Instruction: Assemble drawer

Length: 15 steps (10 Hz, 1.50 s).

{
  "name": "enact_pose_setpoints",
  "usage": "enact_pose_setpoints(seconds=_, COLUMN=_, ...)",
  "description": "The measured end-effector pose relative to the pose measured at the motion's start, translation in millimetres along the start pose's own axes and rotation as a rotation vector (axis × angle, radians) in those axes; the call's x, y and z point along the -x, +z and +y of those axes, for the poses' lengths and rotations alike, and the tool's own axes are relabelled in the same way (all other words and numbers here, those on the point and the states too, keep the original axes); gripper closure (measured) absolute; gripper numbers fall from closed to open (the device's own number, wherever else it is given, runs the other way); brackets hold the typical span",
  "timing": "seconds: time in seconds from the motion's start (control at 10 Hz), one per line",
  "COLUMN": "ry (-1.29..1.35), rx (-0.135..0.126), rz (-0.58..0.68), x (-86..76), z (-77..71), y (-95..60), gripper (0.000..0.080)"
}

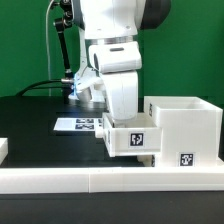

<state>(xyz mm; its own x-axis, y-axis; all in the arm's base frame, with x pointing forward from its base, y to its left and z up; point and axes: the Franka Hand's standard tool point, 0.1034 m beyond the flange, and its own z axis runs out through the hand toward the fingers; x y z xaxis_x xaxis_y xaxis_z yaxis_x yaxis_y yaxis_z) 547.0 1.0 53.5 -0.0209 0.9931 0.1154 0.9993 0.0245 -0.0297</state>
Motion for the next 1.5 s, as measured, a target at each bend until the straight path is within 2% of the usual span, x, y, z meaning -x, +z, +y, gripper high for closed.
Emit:
enact_pose_setpoints(seconds=0.3, ry=0.043, rx=-0.010, rz=-0.007, x=-3.2, z=0.9, y=-2.6, gripper=0.0758)
enact_pose_setpoints(seconds=0.6, ry=0.104, rx=-0.020, rz=-0.010, x=-16.2, z=-0.5, y=-1.1, gripper=0.0758)
enact_pose_setpoints(seconds=1.0, ry=-0.015, rx=0.000, rz=0.000, x=-11.8, z=2.3, y=1.6, gripper=0.0758)
enact_pose_setpoints(seconds=1.2, ry=-0.012, rx=0.000, rz=0.000, x=-11.5, z=2.2, y=1.7, gripper=0.0758)
enact_pose_setpoints(seconds=1.3, ry=-0.014, rx=0.001, rz=-0.002, x=-11.9, z=2.8, y=0.1, gripper=0.0564)
enact_pose_setpoints(seconds=1.4, ry=-0.013, rx=0.009, rz=-0.005, x=-13.2, z=4.8, y=-4.5, gripper=0.0564)
enact_pose_setpoints(seconds=1.5, ry=-0.002, rx=0.014, rz=-0.007, x=-14.7, z=6.1, y=-7.8, gripper=0.0381)
